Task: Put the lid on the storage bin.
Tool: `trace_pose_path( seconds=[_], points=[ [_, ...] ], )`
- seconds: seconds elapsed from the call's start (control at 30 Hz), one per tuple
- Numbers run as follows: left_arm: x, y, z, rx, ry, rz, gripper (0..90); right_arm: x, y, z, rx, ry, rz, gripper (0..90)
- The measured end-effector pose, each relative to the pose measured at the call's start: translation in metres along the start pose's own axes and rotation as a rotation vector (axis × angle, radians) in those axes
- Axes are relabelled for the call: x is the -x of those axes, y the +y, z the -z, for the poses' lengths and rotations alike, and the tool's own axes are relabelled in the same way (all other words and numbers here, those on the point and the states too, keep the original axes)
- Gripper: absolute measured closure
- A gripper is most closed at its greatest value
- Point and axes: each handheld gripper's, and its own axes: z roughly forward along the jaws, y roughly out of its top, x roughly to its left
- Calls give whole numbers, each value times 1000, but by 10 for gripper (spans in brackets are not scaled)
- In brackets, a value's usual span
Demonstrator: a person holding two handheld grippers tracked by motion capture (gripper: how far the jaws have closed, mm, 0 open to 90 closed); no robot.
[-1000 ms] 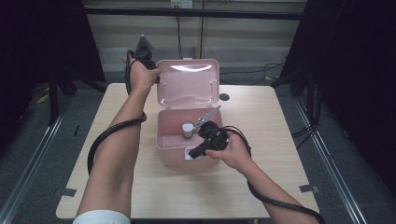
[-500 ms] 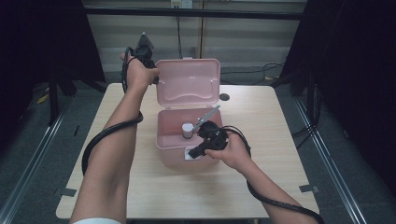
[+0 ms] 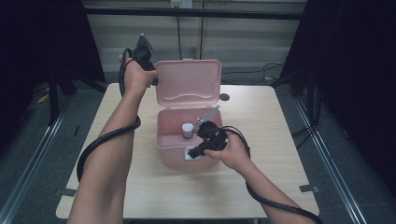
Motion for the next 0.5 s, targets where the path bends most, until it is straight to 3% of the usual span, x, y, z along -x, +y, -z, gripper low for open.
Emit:
trace_pose_path(
  seconds=[0.5],
  points=[
    [3, -7, 8, -2, -1, -11, 872, -4, 6, -3, -16, -13, -8, 900]
  ],
)
